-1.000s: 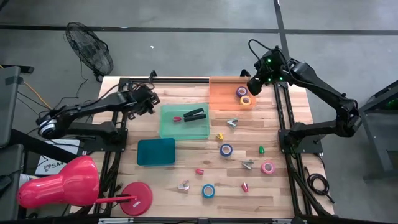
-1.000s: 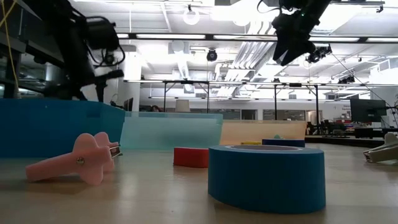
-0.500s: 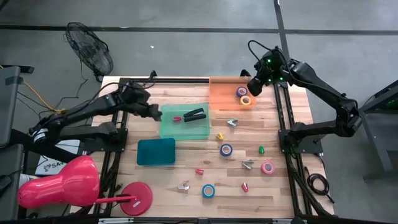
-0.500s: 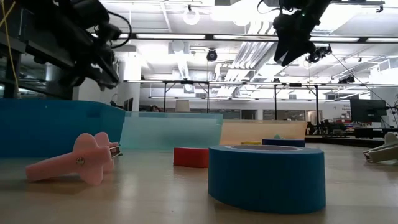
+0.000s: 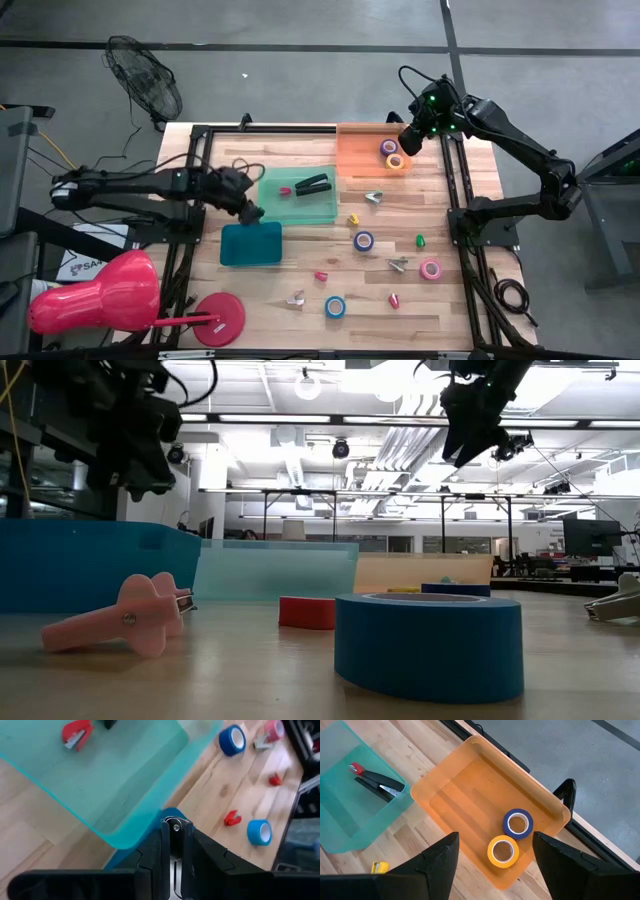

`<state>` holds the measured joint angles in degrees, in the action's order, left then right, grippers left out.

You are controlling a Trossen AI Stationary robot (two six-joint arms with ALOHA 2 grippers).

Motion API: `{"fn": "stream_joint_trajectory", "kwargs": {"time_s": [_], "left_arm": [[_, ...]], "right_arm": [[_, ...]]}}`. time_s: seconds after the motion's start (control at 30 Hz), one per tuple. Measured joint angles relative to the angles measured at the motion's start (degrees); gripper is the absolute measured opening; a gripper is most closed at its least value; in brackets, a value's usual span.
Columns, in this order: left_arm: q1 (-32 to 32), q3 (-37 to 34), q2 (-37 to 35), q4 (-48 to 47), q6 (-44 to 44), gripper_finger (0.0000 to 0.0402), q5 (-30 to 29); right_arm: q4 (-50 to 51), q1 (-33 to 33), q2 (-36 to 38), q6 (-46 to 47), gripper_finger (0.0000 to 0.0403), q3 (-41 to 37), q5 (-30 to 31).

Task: Pick and place Stapler, Stapler remover, tape
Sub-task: Put the black staple remover in the blue bin

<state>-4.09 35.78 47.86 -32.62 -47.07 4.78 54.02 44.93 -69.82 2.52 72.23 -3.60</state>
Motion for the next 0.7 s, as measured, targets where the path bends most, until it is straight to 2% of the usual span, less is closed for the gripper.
{"fn": "stream_joint_trajectory", "kwargs": {"time_s": [0.13,0.33,0.53,0.7], "left_arm": [[6.91,0.1,1.46,0.08,-1.47,0.0076,-4.09],[14.49,0.1,8.23,0.09,-2.49,0.0076,-4.37],[18.22,2.71,17.04,-0.33,0.24,0.0076,-5.42],[19.23,5.66,23.23,-3.63,5.44,0.0076,-9.08]], "right_arm": [[0.21,0.0,0.0,-0.02,0.0245,0.0,-0.02],[0.22,0.0,0.0,0.18,0.0245,0.0,-0.04],[0.21,0.01,0.0,1.36,0.0245,0.0,-0.09],[0.2,0.01,0.0,1.46,0.0245,0.0,-0.07]]}}
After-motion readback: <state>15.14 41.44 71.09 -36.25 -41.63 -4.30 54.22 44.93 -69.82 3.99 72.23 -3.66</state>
